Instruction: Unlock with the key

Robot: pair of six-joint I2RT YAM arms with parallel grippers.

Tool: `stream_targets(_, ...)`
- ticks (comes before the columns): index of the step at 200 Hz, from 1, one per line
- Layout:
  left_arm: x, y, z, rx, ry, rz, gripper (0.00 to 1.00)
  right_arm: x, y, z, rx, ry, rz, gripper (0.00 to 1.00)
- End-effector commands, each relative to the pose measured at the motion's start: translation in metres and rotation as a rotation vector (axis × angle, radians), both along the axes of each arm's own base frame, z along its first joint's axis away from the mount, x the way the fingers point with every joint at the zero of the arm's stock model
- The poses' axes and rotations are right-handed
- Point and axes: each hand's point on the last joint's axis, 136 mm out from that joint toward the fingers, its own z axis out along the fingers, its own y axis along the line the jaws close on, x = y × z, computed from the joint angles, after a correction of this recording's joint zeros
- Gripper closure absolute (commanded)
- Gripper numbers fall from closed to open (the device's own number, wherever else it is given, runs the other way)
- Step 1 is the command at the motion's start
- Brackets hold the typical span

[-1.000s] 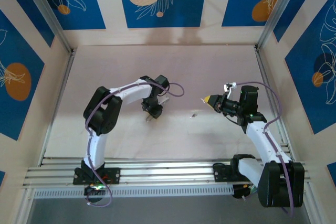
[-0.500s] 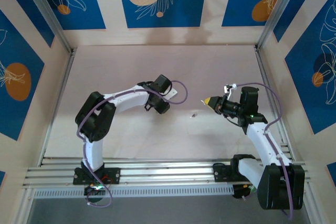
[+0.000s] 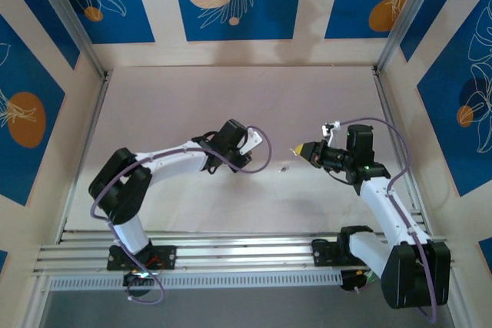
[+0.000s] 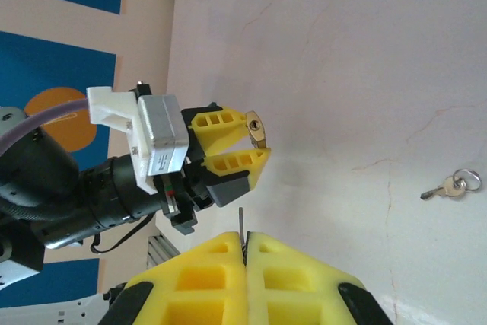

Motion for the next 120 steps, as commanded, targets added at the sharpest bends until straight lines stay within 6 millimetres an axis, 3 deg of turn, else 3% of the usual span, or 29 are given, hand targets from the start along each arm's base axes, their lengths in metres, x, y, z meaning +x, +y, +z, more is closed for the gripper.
stream_targets(1, 0.005, -0.011, 0.035, -0.053, -0.141, -0.034, 0.70, -0.001, 0.007, 0.009, -0.044, -0.029, 0.040, 1.00)
stream_targets(67, -0.017, -0.024, 0.071, -0.101, -0.318, -0.136, 0.70, -0.001, 0.026, 0.022, -0.170, -0.095, 0.131, 1.00)
stream_targets(120, -0.030, -0.041, 0.093, -0.122, -0.421, -0.214, 0.70, -0.002, 0.034, 0.021, -0.267, -0.130, 0.175, 1.00)
